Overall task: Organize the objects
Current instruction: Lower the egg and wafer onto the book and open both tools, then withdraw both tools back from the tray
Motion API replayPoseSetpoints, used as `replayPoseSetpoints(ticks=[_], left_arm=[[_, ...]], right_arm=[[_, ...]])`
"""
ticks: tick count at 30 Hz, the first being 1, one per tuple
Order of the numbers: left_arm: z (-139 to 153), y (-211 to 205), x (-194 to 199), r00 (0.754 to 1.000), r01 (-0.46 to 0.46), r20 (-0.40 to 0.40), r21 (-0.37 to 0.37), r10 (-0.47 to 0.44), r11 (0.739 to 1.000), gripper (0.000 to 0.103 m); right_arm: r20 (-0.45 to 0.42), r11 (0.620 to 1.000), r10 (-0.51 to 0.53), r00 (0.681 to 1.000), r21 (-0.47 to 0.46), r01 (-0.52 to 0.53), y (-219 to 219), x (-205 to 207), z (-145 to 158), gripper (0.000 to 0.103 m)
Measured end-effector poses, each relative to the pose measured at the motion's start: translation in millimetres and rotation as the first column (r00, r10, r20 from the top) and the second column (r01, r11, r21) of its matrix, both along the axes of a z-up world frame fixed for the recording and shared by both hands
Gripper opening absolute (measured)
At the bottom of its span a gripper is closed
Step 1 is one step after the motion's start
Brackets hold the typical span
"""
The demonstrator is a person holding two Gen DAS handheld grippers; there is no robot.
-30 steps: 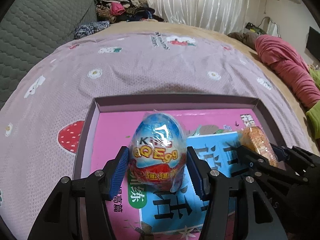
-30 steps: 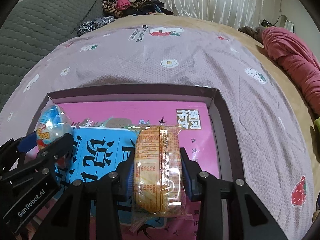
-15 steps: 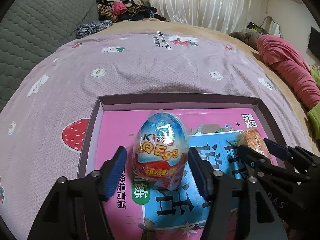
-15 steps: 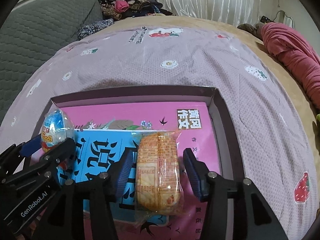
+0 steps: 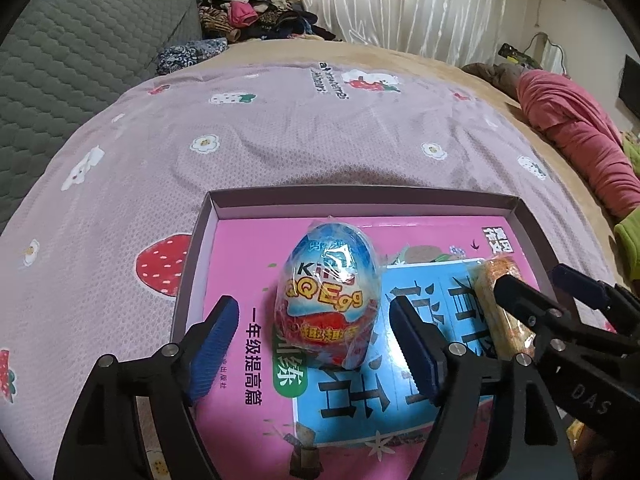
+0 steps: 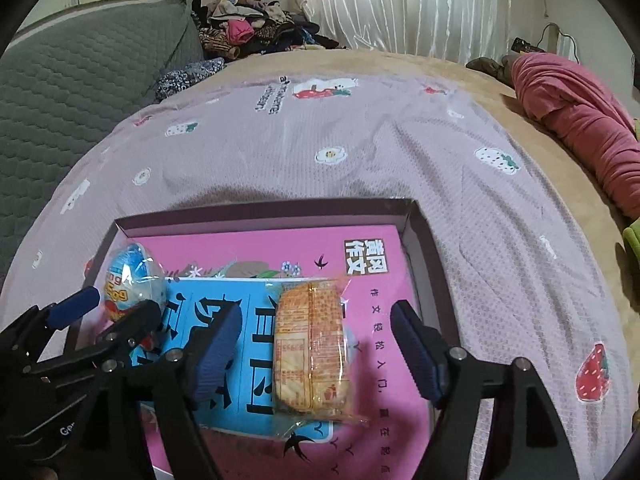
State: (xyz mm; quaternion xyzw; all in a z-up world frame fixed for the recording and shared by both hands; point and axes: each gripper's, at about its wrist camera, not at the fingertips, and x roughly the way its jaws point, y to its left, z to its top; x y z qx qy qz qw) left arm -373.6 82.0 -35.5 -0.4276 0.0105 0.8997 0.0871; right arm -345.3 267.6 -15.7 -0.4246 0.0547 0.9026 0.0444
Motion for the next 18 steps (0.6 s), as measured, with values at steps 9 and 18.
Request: replayPoseSetpoints(ticks=[9,18], left_arm=[[16,-8,11,1.000,-0.015,-0.021,0.022,0.015,1.000,0.092],[39,-24,32,0.998,-0.029,-0.055,0.065,0.033,0.997,0.103]], right_arm=[[-0.021,0.999,-0.019,1.000,-0.031,0.018,5,8,16,0.084],[-0.047,0.999,-0.021,0.999,-0.025,0.020,2,27,53,0.092]])
